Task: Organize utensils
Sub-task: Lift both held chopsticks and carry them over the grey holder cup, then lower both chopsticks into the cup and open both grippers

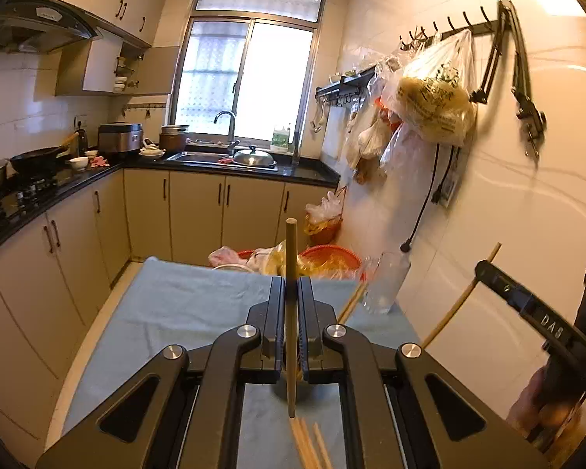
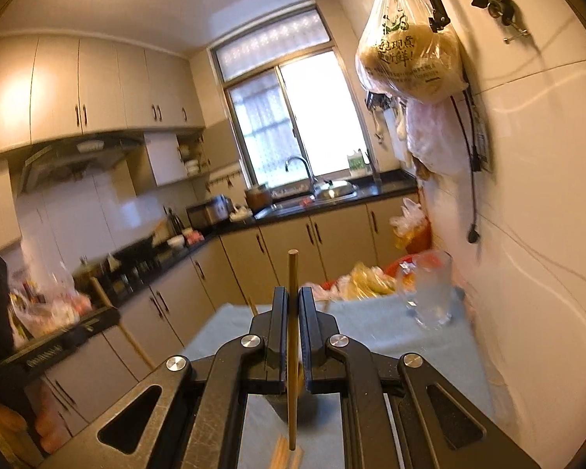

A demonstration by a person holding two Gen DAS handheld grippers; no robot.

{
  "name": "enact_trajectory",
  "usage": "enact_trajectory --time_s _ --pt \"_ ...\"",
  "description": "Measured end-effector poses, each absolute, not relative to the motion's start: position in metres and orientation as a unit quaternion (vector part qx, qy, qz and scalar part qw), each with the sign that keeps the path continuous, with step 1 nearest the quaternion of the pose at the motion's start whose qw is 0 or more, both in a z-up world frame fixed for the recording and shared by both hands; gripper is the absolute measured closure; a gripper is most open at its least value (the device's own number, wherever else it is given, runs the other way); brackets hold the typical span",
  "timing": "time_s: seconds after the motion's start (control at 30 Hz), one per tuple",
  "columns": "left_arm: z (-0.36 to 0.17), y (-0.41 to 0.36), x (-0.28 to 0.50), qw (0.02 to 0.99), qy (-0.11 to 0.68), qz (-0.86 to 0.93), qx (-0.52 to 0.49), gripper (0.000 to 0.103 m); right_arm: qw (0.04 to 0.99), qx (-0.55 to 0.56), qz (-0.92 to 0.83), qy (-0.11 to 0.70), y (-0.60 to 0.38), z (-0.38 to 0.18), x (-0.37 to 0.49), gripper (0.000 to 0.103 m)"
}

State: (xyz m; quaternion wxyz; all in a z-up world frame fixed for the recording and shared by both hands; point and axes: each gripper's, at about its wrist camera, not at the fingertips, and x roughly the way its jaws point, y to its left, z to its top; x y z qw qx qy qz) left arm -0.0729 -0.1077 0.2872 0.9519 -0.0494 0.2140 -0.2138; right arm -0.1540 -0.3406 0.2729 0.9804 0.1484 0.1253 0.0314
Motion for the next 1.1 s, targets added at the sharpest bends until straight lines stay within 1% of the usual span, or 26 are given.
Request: enact_trajectory --time_s 0.17,0.33,0.53,0.73,0.77,0.8,0.83,0.87,0.9,0.93,1.0,1.1 --pt "0.290 -0.131 -0.032 0.951 0.216 -0.213 -0.061 0.097 0.980 0.162 0.029 0.114 -0.339 0.274 -0.112 0.097" --pt "0.270 -0.152 0.007 0.946 0.236 -0.216 -0.053 0.097 0.973 0.188 0.019 0.130 -0.348 0.255 -0.072 0.097" --pt "0.225 -0.169 0.042 0.932 0.291 -0.212 -0.041 0.097 0.959 0.211 0.016 0.189 -0.356 0.211 -0.033 0.097" --pt "0.208 -0.165 0.045 0.931 0.300 -0.205 -0.039 0.097 0.947 0.226 0.020 0.226 -0.358 0.184 -0.021 0.096" --pt "0.208 -0.162 0.043 0.931 0.300 -0.206 -0.040 0.095 0.946 0.229 0.021 0.229 -0.359 0.183 -0.019 0.093" --pt "0.209 -0.160 0.041 0.931 0.299 -0.204 -0.039 0.094 0.945 0.229 0.022 0.231 -0.358 0.183 -0.019 0.085" --pt "0.210 -0.158 0.039 0.932 0.298 -0.202 -0.038 0.089 0.946 0.228 0.021 0.231 -0.358 0.182 -0.020 0.080" --pt "0.211 -0.156 0.037 0.934 0.296 -0.198 -0.039 0.081 0.947 0.223 0.018 0.229 -0.357 0.183 -0.022 0.070" --pt "0.212 -0.152 0.033 0.935 0.293 -0.195 -0.040 0.076 0.949 0.219 0.017 0.227 -0.357 0.185 -0.024 0.064" --pt "0.215 -0.148 0.028 0.937 0.288 -0.192 -0.044 0.070 0.950 0.216 0.016 0.226 -0.357 0.188 -0.027 0.064" --pt "0.221 -0.138 0.017 0.940 0.279 -0.189 -0.051 0.068 0.951 0.209 0.016 0.226 -0.354 0.192 -0.033 0.064" --pt "0.229 -0.123 -0.003 0.944 0.268 -0.183 -0.057 0.064 0.955 0.193 0.013 0.224 -0.353 0.200 -0.048 0.059"
